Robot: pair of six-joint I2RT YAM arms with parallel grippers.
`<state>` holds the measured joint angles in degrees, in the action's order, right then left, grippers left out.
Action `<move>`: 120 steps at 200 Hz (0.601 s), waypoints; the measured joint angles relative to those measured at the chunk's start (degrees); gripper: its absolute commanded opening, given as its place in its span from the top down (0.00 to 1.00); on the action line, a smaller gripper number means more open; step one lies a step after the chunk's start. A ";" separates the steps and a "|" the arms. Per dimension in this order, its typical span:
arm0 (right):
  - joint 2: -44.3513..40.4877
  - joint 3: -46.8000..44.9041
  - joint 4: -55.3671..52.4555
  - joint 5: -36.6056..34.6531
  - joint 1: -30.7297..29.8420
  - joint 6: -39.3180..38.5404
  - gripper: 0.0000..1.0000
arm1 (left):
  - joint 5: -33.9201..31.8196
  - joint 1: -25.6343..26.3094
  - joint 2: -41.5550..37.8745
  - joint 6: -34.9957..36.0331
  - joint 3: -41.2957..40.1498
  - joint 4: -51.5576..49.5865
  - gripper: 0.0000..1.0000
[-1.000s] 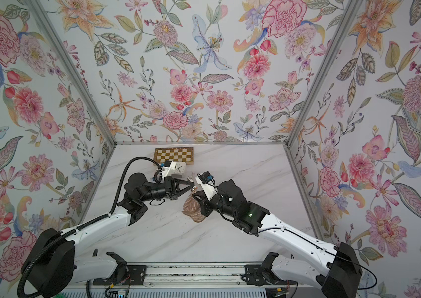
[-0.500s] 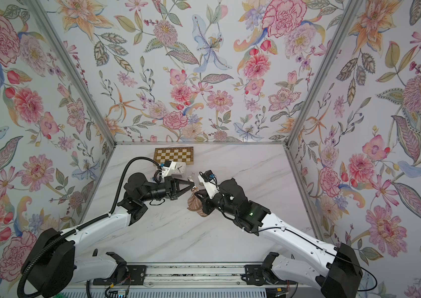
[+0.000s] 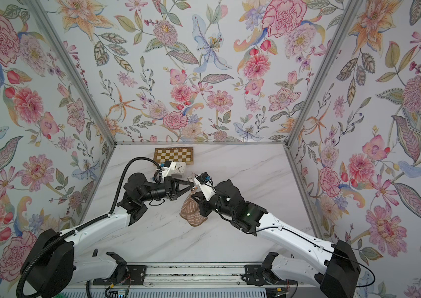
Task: Wipe the watch dial
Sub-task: Wipe the dirt from the watch dial.
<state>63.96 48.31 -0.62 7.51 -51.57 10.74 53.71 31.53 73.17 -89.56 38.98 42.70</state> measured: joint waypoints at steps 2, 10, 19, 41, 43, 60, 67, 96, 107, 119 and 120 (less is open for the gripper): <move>0.00 -0.02 0.00 0.02 0.15 0.00 1.00 | 0.00 0.00 0.00 0.00 0.00 -0.02 1.00; 0.00 -0.04 -0.02 0.07 0.72 0.00 1.00 | -0.09 0.00 0.00 0.02 0.00 -0.02 1.00; 0.00 -0.11 -0.07 0.15 1.27 -0.02 1.00 | -0.15 0.00 0.00 0.13 0.00 -0.02 1.00; 0.00 -0.11 -0.39 0.20 1.51 -0.02 1.00 | -0.13 0.00 0.00 0.15 0.00 -0.04 1.00; 0.00 -0.11 -0.42 0.20 1.51 -0.02 1.00 | -0.13 0.00 0.00 0.15 0.00 -0.04 1.00; 0.00 -0.09 -0.50 0.02 0.90 -0.02 1.00 | -0.11 0.00 0.00 0.15 0.00 -0.20 1.00; 0.02 -0.07 -0.52 -0.04 0.46 -0.02 1.00 | -0.11 0.00 0.00 0.15 0.00 -0.22 1.00; 0.44 0.24 -0.44 0.00 -1.36 -0.50 1.00 | 0.04 0.00 -0.02 0.15 0.00 -0.48 1.00; 0.46 0.24 -0.44 -0.04 -1.29 -0.68 1.00 | 0.04 0.00 -0.04 0.15 0.00 -0.68 1.00; 0.46 0.24 -0.42 0.02 -0.72 -0.74 1.00 | 0.04 0.00 -0.11 0.17 0.00 -0.68 1.00; 0.46 0.24 -0.42 -0.02 -0.63 -0.76 1.00 | 0.02 0.00 -0.13 0.17 0.00 -0.68 1.00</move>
<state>64.42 48.56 -1.04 7.49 -52.21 9.98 53.74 31.53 73.03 -89.38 38.98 42.02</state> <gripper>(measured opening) 0.049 0.048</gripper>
